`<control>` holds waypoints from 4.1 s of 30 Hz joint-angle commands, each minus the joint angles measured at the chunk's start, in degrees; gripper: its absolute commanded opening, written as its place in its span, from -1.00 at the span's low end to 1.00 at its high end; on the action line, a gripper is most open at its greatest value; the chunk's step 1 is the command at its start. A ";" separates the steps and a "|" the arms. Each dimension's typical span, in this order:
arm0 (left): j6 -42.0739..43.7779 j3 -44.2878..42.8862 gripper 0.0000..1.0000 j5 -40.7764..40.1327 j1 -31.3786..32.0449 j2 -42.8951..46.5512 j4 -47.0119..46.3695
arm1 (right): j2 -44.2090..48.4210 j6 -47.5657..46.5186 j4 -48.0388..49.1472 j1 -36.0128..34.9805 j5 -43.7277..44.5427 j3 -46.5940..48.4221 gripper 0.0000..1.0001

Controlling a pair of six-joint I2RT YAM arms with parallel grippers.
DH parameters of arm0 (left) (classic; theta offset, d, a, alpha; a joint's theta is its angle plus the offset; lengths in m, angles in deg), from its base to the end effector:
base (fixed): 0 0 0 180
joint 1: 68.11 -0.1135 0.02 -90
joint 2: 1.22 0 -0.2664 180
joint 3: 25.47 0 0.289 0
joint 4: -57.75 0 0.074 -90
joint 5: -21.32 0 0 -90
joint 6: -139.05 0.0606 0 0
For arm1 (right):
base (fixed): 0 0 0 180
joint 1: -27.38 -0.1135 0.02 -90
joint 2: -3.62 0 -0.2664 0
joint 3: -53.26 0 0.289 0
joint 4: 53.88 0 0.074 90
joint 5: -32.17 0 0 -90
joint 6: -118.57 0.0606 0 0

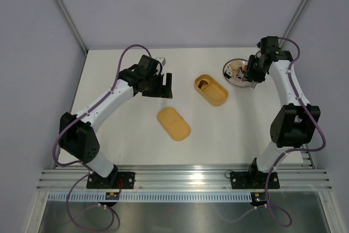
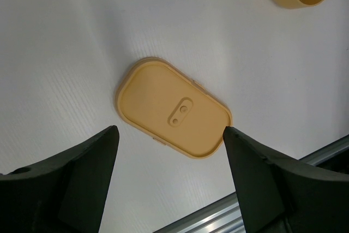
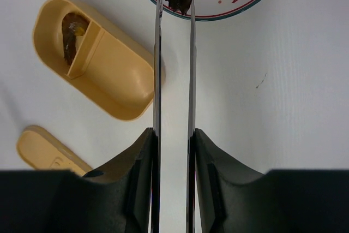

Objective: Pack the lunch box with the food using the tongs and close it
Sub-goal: Pick up the fake food from the plate, then place the fake food in the packing box.

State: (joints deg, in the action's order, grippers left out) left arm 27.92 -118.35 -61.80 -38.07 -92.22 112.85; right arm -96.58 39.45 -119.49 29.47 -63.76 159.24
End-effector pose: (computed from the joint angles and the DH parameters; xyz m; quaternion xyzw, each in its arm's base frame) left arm 0.3373 -0.2034 0.2819 0.0924 0.9429 -0.1874 0.2594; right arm 0.4221 -0.0091 0.2887 0.0955 0.9596 0.0697 0.2553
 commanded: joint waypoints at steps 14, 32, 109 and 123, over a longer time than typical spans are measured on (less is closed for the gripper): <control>-1.55 1.63 0.62 0.42 -0.34 3.81 -2.77 | 10.29 24.10 11.86 -18.96 5.67 -9.17 -0.78; -0.58 2.33 0.62 -0.37 -0.34 4.08 -2.24 | 2.21 30.35 16.45 -23.97 8.66 -7.07 -0.80; -0.14 3.65 0.62 -0.63 -0.25 5.04 -2.51 | 5.19 36.58 19.44 -25.73 10.50 -11.38 -0.71; 0.03 3.47 0.62 -0.46 -0.25 5.22 -2.07 | 4.31 38.70 21.46 -25.73 8.40 -13.66 -0.69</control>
State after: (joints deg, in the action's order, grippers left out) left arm 26.78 -114.68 -62.15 -38.07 -89.54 112.08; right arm -93.94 76.58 -101.22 4.12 -54.50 145.66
